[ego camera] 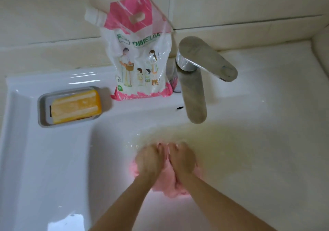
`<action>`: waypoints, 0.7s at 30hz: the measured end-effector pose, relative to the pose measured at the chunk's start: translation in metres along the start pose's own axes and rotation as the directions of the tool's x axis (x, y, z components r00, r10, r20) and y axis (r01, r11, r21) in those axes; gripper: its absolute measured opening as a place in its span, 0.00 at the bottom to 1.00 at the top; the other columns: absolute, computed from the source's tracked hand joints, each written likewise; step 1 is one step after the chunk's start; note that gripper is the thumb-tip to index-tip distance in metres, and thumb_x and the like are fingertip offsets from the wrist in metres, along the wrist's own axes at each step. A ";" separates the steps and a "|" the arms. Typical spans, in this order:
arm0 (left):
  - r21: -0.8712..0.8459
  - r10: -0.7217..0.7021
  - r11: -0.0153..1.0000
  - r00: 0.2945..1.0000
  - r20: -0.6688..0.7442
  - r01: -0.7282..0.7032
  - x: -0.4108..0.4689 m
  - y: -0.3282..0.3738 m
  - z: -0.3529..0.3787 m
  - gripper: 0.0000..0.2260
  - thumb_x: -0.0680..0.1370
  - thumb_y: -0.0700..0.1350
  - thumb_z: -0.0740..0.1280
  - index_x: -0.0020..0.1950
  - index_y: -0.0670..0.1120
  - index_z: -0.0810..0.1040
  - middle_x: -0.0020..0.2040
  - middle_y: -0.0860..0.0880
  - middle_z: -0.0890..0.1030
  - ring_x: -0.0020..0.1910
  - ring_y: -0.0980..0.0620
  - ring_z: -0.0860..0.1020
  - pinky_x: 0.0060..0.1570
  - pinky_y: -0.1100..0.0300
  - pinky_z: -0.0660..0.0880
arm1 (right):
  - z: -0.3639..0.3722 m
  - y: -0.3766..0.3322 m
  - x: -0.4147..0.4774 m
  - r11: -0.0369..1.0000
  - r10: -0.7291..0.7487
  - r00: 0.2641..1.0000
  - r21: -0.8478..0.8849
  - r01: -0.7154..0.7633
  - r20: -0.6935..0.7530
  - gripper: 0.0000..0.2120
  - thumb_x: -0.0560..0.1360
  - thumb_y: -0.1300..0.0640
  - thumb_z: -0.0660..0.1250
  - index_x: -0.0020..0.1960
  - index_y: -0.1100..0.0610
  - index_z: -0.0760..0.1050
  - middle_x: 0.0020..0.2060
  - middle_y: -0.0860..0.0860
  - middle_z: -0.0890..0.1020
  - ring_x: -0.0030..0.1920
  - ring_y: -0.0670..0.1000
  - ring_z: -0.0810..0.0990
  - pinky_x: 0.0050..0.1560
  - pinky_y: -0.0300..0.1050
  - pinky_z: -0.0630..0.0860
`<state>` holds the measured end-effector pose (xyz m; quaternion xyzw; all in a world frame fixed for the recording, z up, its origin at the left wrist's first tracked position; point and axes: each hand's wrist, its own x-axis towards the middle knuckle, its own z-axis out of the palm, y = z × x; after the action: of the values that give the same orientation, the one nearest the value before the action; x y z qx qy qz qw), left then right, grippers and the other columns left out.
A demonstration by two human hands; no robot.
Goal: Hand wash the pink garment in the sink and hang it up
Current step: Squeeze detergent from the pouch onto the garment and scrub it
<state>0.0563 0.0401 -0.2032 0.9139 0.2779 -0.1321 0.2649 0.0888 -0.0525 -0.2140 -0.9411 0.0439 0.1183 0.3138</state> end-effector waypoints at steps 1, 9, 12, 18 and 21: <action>-0.071 0.036 0.997 0.999 -0.041 -0.039 -0.011 -0.005 -0.004 0.13 0.79 0.48 0.55 0.55 0.50 0.77 0.48 0.48 0.81 0.48 0.46 0.80 0.47 0.55 0.76 | -0.006 0.002 -0.010 0.993 0.030 0.997 0.116 -0.038 0.077 0.09 0.76 0.52 0.58 0.44 0.52 0.76 0.37 0.46 0.78 0.39 0.50 0.77 0.34 0.37 0.66; 0.146 0.234 0.965 0.965 -0.118 -0.217 -0.038 -0.033 0.033 0.14 0.75 0.49 0.54 0.55 0.46 0.73 0.54 0.44 0.80 0.53 0.45 0.71 0.46 0.46 0.75 | 0.022 0.024 -0.037 0.888 -0.385 0.920 -0.241 0.392 0.080 0.15 0.71 0.51 0.55 0.50 0.54 0.76 0.47 0.52 0.80 0.47 0.53 0.77 0.51 0.46 0.65; 0.138 0.258 0.962 0.947 -0.193 -0.234 -0.022 -0.028 0.027 0.18 0.82 0.52 0.48 0.43 0.46 0.73 0.39 0.46 0.78 0.39 0.45 0.72 0.36 0.52 0.71 | 0.029 0.022 -0.021 0.887 -0.423 0.902 -0.246 0.392 -0.087 0.12 0.70 0.53 0.55 0.39 0.56 0.75 0.36 0.53 0.80 0.40 0.53 0.74 0.46 0.47 0.68; -0.058 0.056 0.997 0.997 -0.049 -0.058 0.007 -0.002 -0.005 0.10 0.80 0.48 0.55 0.52 0.51 0.76 0.39 0.50 0.80 0.40 0.47 0.79 0.37 0.57 0.70 | 0.008 -0.010 0.008 0.981 0.181 0.980 0.051 -0.185 0.086 0.18 0.77 0.51 0.52 0.40 0.56 0.78 0.36 0.54 0.79 0.40 0.57 0.76 0.39 0.46 0.65; -0.174 0.219 0.953 0.959 -0.178 -0.249 -0.030 -0.021 -0.006 0.20 0.77 0.49 0.55 0.69 0.52 0.67 0.55 0.51 0.79 0.50 0.50 0.77 0.51 0.56 0.73 | -0.008 -0.001 -0.025 0.972 -0.096 0.995 0.218 0.090 0.014 0.15 0.73 0.51 0.57 0.56 0.51 0.77 0.51 0.47 0.80 0.51 0.50 0.76 0.53 0.45 0.70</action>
<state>0.0200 0.0453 -0.1951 0.9176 0.1989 0.0003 0.3441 0.0661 -0.0561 -0.2009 -0.9007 0.0087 0.1094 0.4204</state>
